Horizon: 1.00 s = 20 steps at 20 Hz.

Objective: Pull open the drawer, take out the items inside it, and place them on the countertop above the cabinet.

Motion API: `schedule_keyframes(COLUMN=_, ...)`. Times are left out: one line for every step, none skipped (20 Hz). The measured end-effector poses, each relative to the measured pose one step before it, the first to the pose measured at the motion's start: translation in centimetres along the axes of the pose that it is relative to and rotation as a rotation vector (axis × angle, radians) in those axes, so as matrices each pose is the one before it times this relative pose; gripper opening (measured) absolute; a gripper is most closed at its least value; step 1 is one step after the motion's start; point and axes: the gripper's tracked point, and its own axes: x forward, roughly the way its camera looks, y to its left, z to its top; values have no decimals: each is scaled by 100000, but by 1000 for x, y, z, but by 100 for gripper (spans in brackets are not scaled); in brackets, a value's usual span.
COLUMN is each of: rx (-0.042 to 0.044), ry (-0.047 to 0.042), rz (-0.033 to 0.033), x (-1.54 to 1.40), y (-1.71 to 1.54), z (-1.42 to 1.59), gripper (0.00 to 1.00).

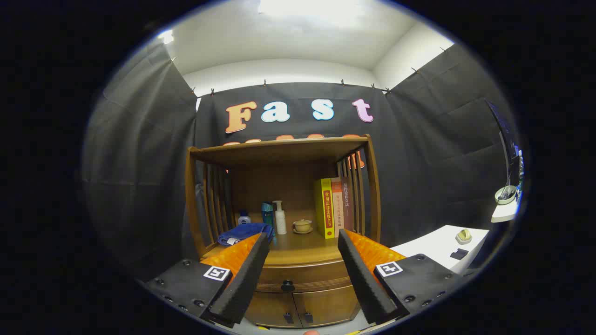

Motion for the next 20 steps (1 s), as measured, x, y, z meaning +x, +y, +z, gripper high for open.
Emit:
schedule_keyframes(rx=-4, ry=-855, rz=315, x=41, y=87, z=47, gripper=98)
schedule_keyframes(rx=-90, ry=-161, rz=-416, x=28, y=-113, z=-34, gripper=98)
schedule_keyframes(rx=168, ry=408, rz=-612, x=16, y=-195, z=-216, gripper=98)
schedule_keyframes(rx=375, ry=290, rz=-151, x=3, y=-65, z=-211, gripper=98)
schedule_keyframes(rx=320, ry=266, rz=111, x=160, y=47, z=-174, gripper=98)
schedule_keyframes(rx=223, ry=729, rz=99, x=139, y=2, z=-157, gripper=98)
schedule_keyframes(rx=189, ry=529, rz=144, x=39, y=48, z=-197, gripper=98)
schedule_keyframes(rx=81, ry=486, rz=-91, x=2, y=-35, z=-163, gripper=98)
schedule_keyframes(rx=-66, ry=285, rz=-247, x=39, y=-43, z=-144, gripper=98)
schedule_keyframes(rx=-39, ry=181, rz=-317, x=114, y=-55, z=-75, gripper=98)
schedule_keyframes(rx=54, ry=176, rz=-246, x=73, y=-41, z=-74, gripper=98)
schedule_keyframes(rx=128, ry=232, rz=-163, x=57, y=-36, z=-170, gripper=98)
schedule_keyframes(rx=95, ry=94, rz=-192, x=29, y=-29, z=-47, gripper=98)
schedule_keyframes(rx=188, ry=-58, rz=-435, x=32, y=-170, z=-22, gripper=98)
schedule_keyframes(rx=140, ry=-99, rz=-295, x=17, y=-81, z=-33, gripper=98)
schedule_keyframes(rx=2, ry=75, rz=4, x=91, y=26, z=-85, gripper=98)
schedule_keyframes(rx=-80, ry=249, rz=-142, x=27, y=-39, z=-93, gripper=98)
schedule_keyframes(rx=-45, ry=129, rz=-179, x=34, y=-19, z=-32, gripper=98)
schedule_keyframes(rx=22, ry=-29, rz=42, x=48, y=102, z=-28, gripper=98)
schedule_keyframes(rx=-165, ry=108, rz=275, x=27, y=159, z=-22, gripper=98)
